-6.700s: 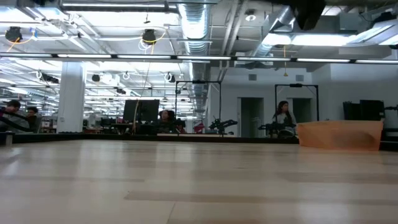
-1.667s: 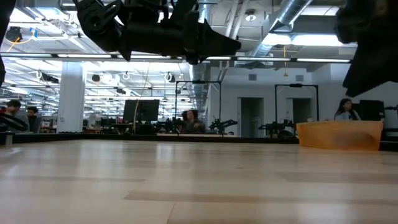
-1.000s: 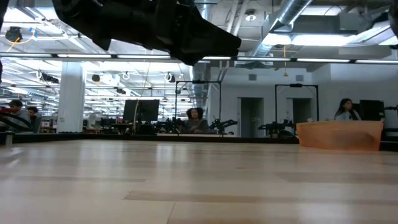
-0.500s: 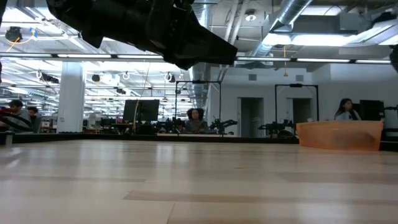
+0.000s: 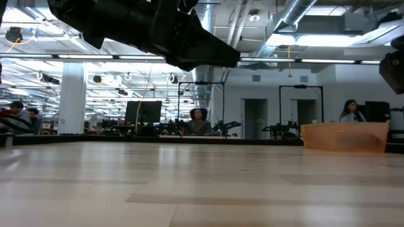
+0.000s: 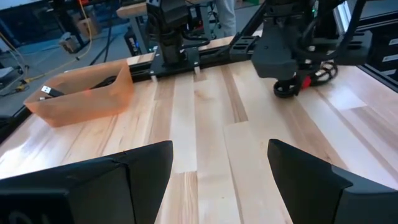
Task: Pick and place USB-C Cables
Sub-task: Put the black charger cable into the orange bin
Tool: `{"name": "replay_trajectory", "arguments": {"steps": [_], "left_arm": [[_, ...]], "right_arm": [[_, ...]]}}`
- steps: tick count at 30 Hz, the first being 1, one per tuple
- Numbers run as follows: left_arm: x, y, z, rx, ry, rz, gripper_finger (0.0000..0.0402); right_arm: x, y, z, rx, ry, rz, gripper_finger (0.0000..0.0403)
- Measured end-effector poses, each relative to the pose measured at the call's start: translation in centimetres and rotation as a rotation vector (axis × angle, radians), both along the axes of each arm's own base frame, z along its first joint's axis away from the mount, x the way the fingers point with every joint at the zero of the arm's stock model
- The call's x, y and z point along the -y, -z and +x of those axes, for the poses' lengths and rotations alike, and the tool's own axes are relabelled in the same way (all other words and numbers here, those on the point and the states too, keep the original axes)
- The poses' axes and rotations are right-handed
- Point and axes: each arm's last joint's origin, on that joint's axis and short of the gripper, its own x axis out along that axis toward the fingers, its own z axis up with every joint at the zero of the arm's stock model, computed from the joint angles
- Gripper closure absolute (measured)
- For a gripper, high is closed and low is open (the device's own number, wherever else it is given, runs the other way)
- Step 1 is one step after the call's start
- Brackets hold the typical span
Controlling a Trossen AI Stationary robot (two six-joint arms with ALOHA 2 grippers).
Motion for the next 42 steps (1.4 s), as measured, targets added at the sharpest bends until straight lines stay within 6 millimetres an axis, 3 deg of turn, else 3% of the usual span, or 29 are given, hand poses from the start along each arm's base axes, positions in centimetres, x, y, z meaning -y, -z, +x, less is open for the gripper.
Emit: {"name": "replay_trajectory", "arguments": {"steps": [4,6,14,24,30,37,42], "left_arm": [[0.0,0.1,0.0,-0.005,-0.008,0.004,0.0148],[0.0,0.1,0.0,-0.005,-0.01,0.003,0.0148],[0.0,0.0,0.0,0.003,-0.018,-0.024,0.0148],[0.0,-0.1,0.0,0.012,-0.011,-0.036,0.0148],[0.3,-0.1,0.0,0.007,0.105,-0.062,0.0148],[1.2,-0.6,-0.1,0.046,0.306,-0.057,0.0148],[1.6,-0.6,-0.2,0.057,0.27,-0.021,0.0148]], "right_arm": [[-0.2,-0.1,0.3,0.04,-0.041,0.011,0.0376],[-0.2,-0.1,0.3,0.048,-0.061,0.01,0.0392],[-0.5,-0.8,1.3,0.198,-0.176,-0.089,0.0386],[-2.1,-5.7,4.3,0.481,-0.383,-0.255,0.0395],[-3.0,-8.5,5.1,0.615,-0.473,-0.416,0.0398],[-3.0,-10.3,6.4,0.815,-0.458,-0.782,0.0393],[-2.0,-10.8,7.7,0.88,-0.341,-0.866,0.0393]]}}
